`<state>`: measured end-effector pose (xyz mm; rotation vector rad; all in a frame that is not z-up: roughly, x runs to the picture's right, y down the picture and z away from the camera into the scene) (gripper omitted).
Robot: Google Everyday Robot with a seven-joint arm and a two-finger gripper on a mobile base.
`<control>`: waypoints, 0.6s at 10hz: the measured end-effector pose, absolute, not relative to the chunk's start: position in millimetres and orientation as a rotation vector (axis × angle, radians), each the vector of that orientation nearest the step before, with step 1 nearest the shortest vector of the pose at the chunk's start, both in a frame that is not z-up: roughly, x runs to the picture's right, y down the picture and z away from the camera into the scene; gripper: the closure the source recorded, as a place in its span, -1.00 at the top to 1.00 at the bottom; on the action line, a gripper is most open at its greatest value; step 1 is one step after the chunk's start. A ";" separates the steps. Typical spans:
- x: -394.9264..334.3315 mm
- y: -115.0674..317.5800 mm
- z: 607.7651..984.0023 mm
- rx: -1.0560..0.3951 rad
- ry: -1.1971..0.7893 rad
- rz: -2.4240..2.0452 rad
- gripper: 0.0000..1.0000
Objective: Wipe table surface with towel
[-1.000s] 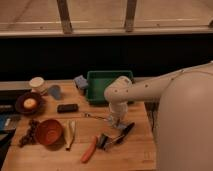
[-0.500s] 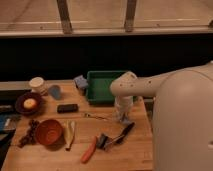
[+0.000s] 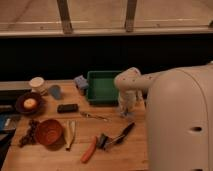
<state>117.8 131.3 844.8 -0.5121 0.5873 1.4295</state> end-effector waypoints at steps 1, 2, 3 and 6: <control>102.9 134.8 843.1 -0.521 0.569 1.411 -1.00; 83.4 136.7 842.9 -0.533 0.543 1.391 -1.00; 60.4 139.7 842.6 -0.551 0.518 1.363 -1.00; 11.1 157.0 835.1 -0.592 0.459 1.292 -1.00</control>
